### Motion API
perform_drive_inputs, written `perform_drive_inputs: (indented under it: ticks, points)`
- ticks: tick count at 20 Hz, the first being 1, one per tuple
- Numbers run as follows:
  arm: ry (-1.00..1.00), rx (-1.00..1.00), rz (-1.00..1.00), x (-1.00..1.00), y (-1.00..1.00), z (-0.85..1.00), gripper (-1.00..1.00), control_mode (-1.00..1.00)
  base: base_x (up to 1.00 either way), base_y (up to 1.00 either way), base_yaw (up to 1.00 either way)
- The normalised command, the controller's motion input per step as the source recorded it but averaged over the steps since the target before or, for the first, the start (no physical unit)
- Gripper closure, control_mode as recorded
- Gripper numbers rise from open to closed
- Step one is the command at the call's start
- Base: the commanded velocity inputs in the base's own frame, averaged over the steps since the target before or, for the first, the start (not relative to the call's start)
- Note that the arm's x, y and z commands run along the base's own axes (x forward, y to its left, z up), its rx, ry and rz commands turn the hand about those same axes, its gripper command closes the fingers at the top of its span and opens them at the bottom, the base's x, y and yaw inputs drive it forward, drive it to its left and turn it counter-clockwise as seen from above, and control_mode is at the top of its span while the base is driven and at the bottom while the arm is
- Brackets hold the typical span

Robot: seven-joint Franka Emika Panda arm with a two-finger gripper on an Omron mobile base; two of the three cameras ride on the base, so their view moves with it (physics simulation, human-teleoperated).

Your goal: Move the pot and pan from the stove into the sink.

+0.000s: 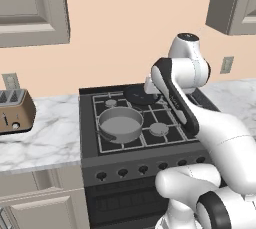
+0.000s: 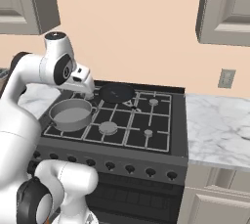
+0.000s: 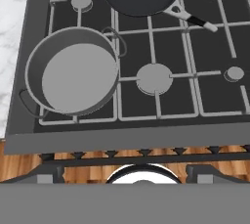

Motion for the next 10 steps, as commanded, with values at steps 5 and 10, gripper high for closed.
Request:
perform_drive_inputs:
  ticks: [5, 10]
  points:
    - [0.0, 0.0, 0.0, 0.0, 0.0, -0.21, -1.0, -1.0, 0.0, 0.0, 0.0]
    - [0.0, 0.0, 0.0, 0.0, 0.0, -0.24, -1.0, -1.0, 0.0, 0.0, 0.0]
